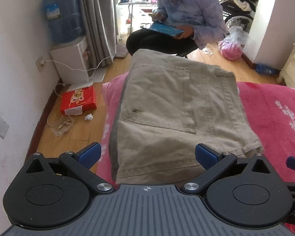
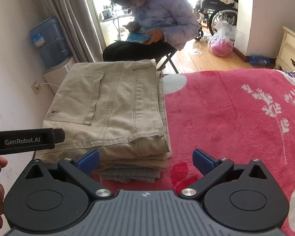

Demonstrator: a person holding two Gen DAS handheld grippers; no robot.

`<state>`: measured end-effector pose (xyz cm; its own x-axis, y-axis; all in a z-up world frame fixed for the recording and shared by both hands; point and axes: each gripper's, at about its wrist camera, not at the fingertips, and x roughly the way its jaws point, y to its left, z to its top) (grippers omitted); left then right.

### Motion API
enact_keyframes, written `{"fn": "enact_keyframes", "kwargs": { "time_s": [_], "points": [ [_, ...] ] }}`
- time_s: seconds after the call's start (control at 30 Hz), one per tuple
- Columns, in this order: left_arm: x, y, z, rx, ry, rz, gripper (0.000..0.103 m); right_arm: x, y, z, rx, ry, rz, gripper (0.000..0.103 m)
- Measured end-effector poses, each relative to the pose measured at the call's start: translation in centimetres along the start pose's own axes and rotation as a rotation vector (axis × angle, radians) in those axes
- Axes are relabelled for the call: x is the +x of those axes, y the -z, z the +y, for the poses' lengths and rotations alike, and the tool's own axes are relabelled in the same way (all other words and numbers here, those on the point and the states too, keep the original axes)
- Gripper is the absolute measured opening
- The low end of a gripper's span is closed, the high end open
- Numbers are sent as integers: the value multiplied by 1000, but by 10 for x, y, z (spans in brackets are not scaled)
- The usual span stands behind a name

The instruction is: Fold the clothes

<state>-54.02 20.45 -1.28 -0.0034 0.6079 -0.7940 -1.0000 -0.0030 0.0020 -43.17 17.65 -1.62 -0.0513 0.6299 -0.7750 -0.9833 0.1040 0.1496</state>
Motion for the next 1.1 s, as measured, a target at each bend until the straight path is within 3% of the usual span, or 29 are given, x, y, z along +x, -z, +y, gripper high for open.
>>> {"fn": "enact_keyframes", "kwargs": {
  "time_s": [1.1],
  "points": [
    [-2,6,-9,54,-54,-9,102,0,6,8,-43,16,11,103]
  ]
}}
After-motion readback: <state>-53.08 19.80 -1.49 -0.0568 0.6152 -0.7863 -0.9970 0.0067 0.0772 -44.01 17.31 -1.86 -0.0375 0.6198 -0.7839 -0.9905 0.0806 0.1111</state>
